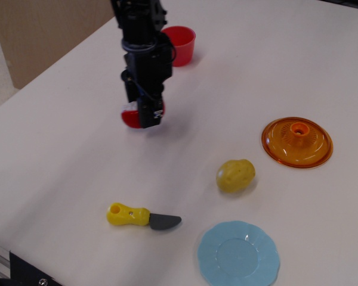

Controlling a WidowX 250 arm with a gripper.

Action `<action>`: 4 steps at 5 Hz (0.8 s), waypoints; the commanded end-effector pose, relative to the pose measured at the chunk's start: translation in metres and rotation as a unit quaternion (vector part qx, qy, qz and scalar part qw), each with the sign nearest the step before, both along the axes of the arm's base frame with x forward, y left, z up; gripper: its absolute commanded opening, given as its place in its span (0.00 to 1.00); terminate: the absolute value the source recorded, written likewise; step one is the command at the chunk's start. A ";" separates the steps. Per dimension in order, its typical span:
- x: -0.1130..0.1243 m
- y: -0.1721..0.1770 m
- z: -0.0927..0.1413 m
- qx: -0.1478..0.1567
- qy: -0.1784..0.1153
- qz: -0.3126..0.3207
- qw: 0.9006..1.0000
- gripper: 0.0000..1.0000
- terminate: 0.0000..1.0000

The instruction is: Put sushi on plate

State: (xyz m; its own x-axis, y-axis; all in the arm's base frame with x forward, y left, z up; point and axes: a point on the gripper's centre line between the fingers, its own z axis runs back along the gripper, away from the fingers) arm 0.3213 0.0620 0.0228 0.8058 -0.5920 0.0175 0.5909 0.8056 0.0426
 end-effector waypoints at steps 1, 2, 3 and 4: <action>-0.012 -0.074 0.046 -0.018 -0.044 -0.087 0.995 0.00 0.00; -0.037 -0.111 0.056 -0.023 -0.050 -0.134 0.989 0.00 0.00; -0.066 -0.133 0.065 -0.025 -0.054 -0.167 0.984 0.00 0.00; -0.093 -0.150 0.061 -0.037 -0.040 -0.189 0.981 0.00 0.00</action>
